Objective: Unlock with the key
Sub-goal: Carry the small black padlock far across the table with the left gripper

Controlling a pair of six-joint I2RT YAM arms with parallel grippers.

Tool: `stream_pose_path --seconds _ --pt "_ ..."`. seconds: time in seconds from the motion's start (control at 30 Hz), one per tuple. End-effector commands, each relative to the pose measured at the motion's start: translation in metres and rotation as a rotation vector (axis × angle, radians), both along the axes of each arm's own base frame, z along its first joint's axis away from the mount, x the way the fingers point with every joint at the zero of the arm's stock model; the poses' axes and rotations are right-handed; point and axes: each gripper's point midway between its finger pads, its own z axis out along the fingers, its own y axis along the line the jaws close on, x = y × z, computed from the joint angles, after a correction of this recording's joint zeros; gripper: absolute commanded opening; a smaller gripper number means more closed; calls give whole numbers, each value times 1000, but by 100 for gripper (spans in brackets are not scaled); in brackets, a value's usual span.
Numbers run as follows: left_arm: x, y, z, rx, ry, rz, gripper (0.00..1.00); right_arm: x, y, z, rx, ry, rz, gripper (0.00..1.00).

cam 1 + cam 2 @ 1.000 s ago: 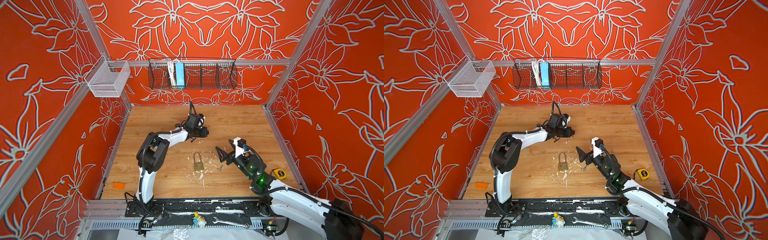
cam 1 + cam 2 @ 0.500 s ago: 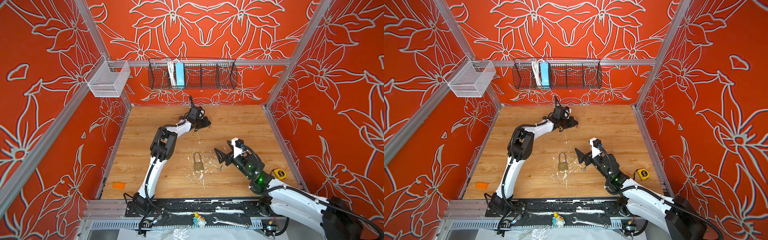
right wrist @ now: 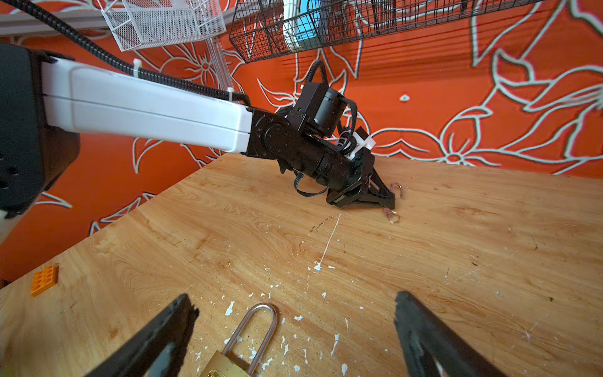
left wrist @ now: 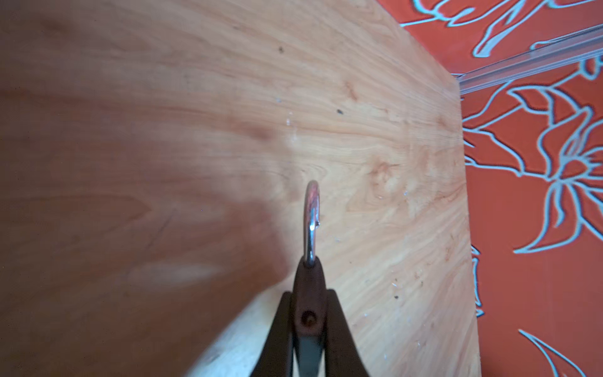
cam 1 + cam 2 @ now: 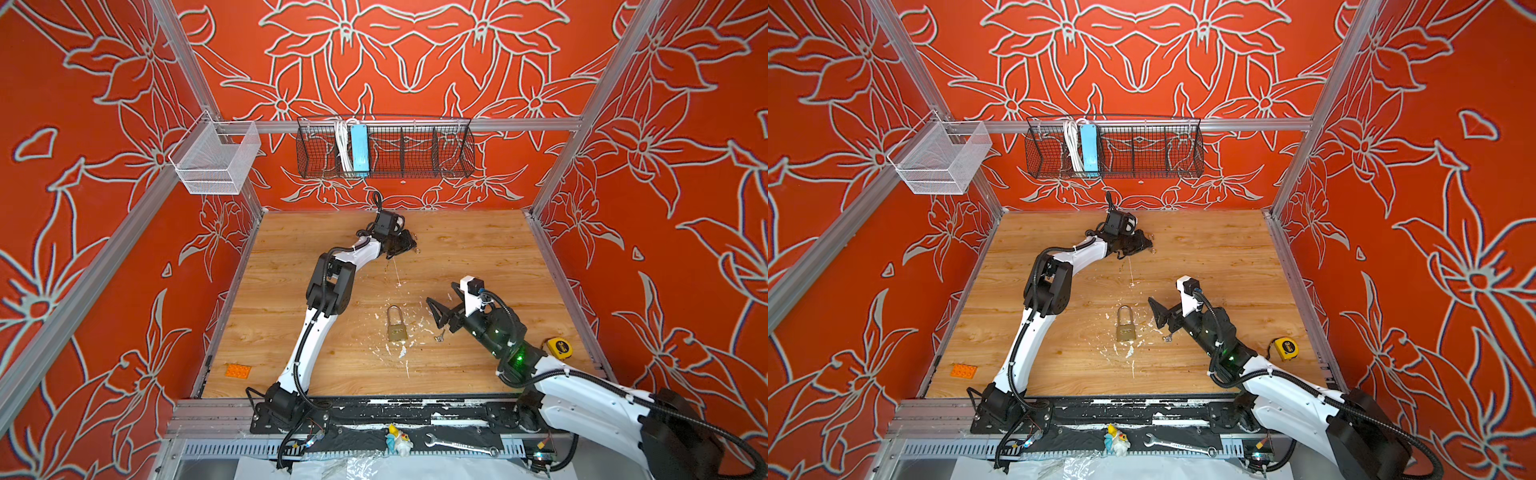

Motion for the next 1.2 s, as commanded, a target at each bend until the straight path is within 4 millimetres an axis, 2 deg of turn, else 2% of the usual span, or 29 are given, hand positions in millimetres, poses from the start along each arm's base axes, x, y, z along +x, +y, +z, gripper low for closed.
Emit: stream_pose_path --seconds 0.0,0.1,0.23,0.5,0.87,1.0,1.17 --pt "11 13 -1 20 9 49 2 1 4 23 40 -48 18 98" --pt "12 19 -6 29 28 61 7 1 5 22 39 -46 20 98" --pt "11 25 -11 62 40 73 18 1 6 22 38 -43 23 98" --pt "10 37 -11 120 36 99 36 1 7 22 37 -42 27 98" --pt "4 48 5 143 -4 127 41 1 7 23 36 -46 27 98" --pt "-14 45 28 98 -36 79 42 4 3 22 35 -39 -3 98" --pt "-63 56 60 116 -61 18 42 17 -3 10 -4 22 -74 98"
